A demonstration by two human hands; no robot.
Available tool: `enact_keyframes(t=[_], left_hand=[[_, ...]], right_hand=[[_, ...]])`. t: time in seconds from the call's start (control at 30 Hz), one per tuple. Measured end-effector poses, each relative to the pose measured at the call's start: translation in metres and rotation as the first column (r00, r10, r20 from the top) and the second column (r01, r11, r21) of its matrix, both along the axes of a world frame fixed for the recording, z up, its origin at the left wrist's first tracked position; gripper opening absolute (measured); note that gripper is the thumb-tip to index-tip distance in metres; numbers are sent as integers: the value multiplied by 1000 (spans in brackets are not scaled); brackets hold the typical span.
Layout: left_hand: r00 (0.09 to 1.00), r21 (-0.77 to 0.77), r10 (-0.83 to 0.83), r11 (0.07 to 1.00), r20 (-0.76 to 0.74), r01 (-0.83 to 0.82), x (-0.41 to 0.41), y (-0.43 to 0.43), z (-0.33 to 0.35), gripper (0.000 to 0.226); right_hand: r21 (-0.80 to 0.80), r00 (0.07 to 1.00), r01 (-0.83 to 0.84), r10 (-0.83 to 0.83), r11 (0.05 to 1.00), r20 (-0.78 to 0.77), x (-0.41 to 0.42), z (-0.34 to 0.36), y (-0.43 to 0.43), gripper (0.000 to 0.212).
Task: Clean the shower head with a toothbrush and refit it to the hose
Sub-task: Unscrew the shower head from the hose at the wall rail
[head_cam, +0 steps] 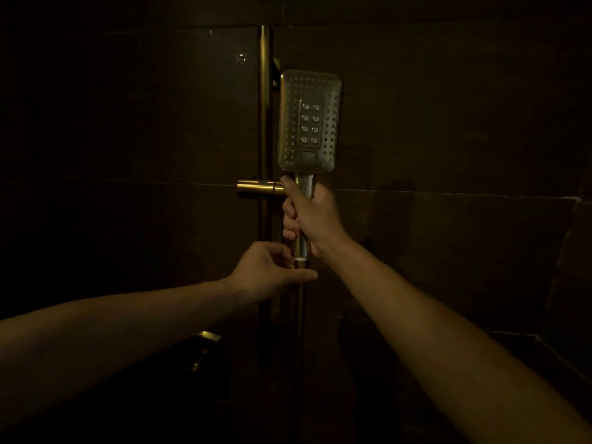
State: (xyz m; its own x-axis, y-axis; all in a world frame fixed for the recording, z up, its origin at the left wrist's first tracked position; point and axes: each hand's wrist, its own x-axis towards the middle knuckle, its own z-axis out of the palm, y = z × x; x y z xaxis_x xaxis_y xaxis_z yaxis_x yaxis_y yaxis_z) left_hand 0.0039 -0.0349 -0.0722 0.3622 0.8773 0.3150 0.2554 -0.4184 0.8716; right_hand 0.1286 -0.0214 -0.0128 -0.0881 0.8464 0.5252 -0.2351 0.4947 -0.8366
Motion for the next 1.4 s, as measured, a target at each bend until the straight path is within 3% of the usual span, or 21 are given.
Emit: enact_keyframes(t=[0.17, 0.4, 0.57, 0.63, 0.77, 0.97, 1.2, 1.3, 1.4], left_hand=[[999, -27, -32, 999, -11, 31, -4, -1, 1, 26], [943, -261, -271, 913, 191, 315, -7, 1, -1, 30], [970, -158, -25, 985, 241, 65, 5, -3, -17, 41], [963, -134, 14, 991, 268, 22, 7, -3, -20, 36], [965, -183, -103, 972, 240, 149, 2, -3, -16, 20], [934, -214, -284, 920, 218, 329, -3, -4, -12, 28], [984, -113, -32, 992, 177, 53, 4, -8, -18, 32], [974, -132, -85, 985, 209, 114, 4, -11, -16, 17], [972, -176, -157, 966, 177, 188, 1, -13, -12, 22]], right_hand=[[0, 998, -3, 3, 1000, 57, -2, -4, -2, 20], [-4, 1000, -26, 26, 1000, 12, -6, -6, 0, 23], [3, 999, -36, 36, 999, 26, -7, -6, 3, 23], [1, 999, -30, 30, 1000, 31, -6, -6, 4, 25], [-2, 999, -21, 22, 1000, 28, -3, -7, 4, 24], [-15, 999, -37, 37, 999, 15, 1, -7, 3, 27], [-2, 999, -34, 34, 999, 16, 1, -3, 2, 24], [-5, 999, -33, 33, 999, 16, -1, -2, 1, 22], [-8, 1000, -29, 29, 1000, 6, -1, -1, 0, 21]])
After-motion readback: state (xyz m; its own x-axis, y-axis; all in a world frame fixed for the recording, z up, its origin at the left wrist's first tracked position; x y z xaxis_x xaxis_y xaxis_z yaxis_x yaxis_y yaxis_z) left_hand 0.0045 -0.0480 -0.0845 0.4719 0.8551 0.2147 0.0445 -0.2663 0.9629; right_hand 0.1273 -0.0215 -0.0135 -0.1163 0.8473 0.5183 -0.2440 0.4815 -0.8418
